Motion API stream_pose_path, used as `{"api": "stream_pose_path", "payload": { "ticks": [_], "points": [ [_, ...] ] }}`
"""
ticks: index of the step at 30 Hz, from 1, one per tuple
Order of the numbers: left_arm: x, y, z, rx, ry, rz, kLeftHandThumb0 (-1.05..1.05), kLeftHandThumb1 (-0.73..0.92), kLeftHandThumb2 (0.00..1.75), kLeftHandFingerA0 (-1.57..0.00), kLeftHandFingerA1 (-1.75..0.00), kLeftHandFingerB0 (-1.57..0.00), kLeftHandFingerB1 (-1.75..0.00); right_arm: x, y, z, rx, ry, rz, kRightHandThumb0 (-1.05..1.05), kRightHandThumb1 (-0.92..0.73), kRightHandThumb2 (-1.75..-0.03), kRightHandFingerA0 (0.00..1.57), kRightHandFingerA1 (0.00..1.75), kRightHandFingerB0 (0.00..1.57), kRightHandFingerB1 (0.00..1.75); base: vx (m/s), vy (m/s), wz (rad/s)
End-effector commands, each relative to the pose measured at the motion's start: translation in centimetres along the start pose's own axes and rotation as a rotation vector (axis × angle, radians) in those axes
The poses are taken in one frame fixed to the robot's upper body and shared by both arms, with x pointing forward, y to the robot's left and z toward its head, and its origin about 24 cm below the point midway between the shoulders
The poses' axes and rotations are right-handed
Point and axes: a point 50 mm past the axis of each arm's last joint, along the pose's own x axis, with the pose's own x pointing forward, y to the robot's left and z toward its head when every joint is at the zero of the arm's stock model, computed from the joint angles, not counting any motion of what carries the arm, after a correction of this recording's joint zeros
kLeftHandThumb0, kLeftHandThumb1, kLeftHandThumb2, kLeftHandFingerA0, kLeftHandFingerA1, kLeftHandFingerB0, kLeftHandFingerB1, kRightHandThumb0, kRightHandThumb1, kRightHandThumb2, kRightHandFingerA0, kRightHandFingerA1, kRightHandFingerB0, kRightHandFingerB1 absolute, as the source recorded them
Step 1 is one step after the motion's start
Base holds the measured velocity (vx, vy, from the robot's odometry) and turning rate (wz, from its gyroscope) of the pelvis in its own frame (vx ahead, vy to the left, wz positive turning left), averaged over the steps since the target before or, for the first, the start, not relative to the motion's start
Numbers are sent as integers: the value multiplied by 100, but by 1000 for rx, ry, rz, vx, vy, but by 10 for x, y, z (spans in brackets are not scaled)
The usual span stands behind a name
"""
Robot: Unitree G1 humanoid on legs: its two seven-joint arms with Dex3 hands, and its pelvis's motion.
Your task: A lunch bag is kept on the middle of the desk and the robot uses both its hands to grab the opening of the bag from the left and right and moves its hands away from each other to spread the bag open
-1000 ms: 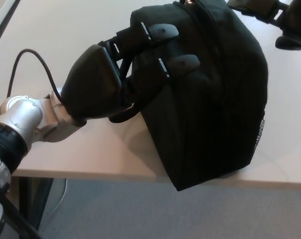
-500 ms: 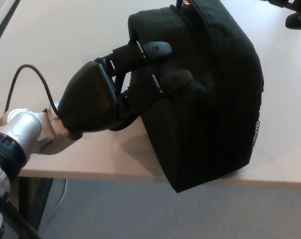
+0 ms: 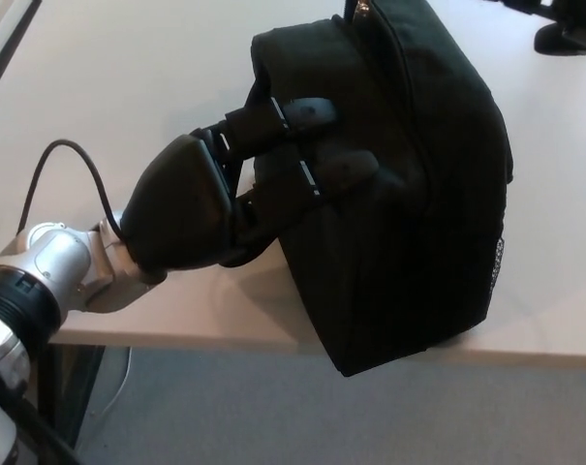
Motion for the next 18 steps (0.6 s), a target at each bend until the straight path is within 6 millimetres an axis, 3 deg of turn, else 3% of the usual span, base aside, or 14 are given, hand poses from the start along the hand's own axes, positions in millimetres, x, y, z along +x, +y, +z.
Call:
{"api": "stream_pose_path", "payload": {
  "ticks": [1,2,3,4,5,18],
  "points": [
    [-7,-5,5,-10,-4,-32,-10,56,59,-50,-37,-29,-33,10,4,9,-25,-50,-21,-49,-46,-70,29,40,23,38,0,0,0],
    [-7,-5,5,-16,-4,-32,-10,57,59,-51,-37,-29,-33,11,5,10,-19,-54,-24,-42,-56,-58,35,32,27,30,0,0,0],
    [-7,-6,6,-29,1,-39,-9,56,58,-50,-36,-29,-33,12,7,13,2,-60,-27,-47,-51,-71,29,40,20,38,0,0,0],
    [-7,-6,6,-34,3,-42,-9,56,58,-50,-36,-29,-33,12,7,14,10,-61,-28,-47,-51,-71,29,40,20,38,0,0,0],
    [-6,-6,6,-37,3,-39,-9,55,57,-50,-36,-30,-33,15,9,17,7,-74,-28,-38,-63,-60,33,32,20,29,0,0,0],
    [-6,-3,5,-21,-16,-33,-10,55,57,-48,-36,-30,-33,9,37,52,91,-132,19,-41,-56,-57,40,34,27,30,0,0,0]
  ]
}}
